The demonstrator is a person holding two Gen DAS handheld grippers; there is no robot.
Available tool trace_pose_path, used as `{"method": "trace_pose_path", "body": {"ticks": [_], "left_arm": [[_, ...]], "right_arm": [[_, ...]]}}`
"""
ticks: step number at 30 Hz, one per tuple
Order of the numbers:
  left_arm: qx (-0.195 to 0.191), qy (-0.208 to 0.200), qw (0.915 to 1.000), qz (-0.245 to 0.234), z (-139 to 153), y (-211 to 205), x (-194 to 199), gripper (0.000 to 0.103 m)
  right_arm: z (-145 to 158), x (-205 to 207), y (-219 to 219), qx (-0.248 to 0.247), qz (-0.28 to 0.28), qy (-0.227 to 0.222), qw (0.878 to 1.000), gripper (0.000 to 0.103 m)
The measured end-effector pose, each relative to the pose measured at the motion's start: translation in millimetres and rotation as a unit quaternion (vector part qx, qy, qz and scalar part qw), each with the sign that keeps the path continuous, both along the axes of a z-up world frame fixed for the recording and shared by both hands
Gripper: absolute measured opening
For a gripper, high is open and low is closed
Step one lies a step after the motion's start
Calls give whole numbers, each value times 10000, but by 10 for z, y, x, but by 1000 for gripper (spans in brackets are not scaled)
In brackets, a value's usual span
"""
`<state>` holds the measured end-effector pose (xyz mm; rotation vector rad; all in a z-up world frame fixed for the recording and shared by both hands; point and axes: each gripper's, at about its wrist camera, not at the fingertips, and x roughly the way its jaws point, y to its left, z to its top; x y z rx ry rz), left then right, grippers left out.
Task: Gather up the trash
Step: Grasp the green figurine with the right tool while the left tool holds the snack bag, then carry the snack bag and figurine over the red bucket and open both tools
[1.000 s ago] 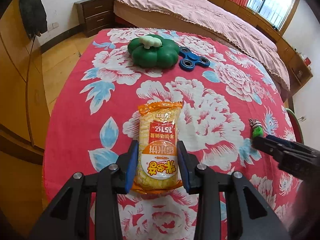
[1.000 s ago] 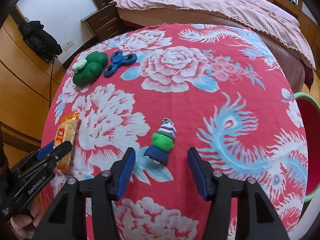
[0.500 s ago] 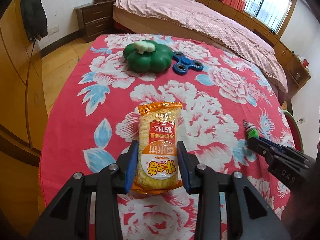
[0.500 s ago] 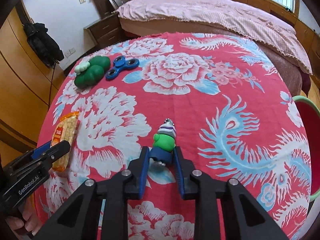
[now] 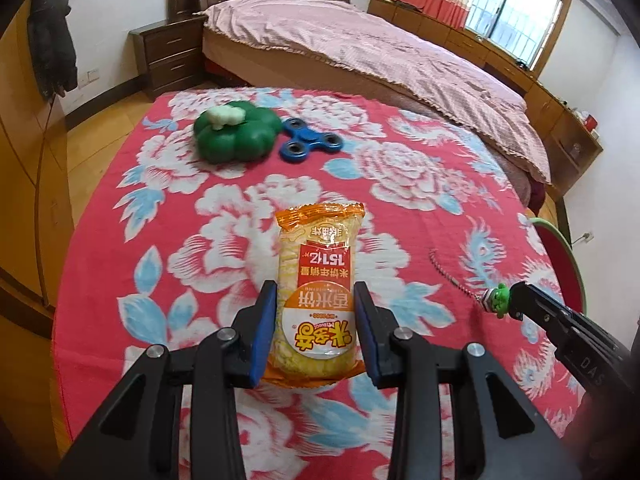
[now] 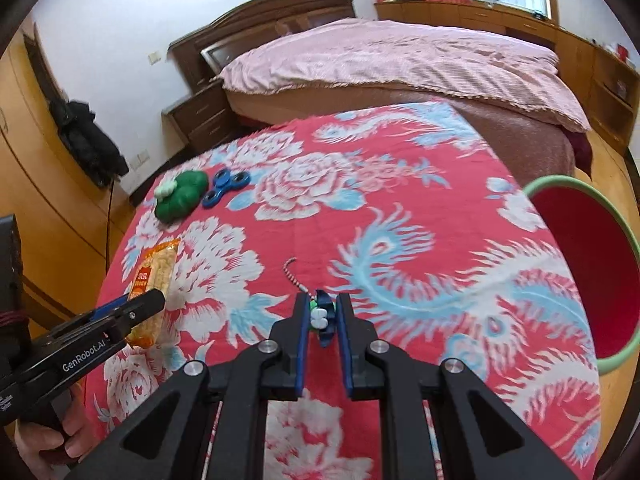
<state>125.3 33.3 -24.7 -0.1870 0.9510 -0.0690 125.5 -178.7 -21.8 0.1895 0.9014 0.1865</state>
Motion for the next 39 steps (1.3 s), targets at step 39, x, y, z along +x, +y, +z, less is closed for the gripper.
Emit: {"method": "trace_pose_path", "body": {"ticks": [39], "left_arm": [[-9, -280, 9795, -1993, 169, -2073, 161, 39]], "right_arm": [[177, -552, -2214, 423, -2143, -660, 9736, 15]]}}
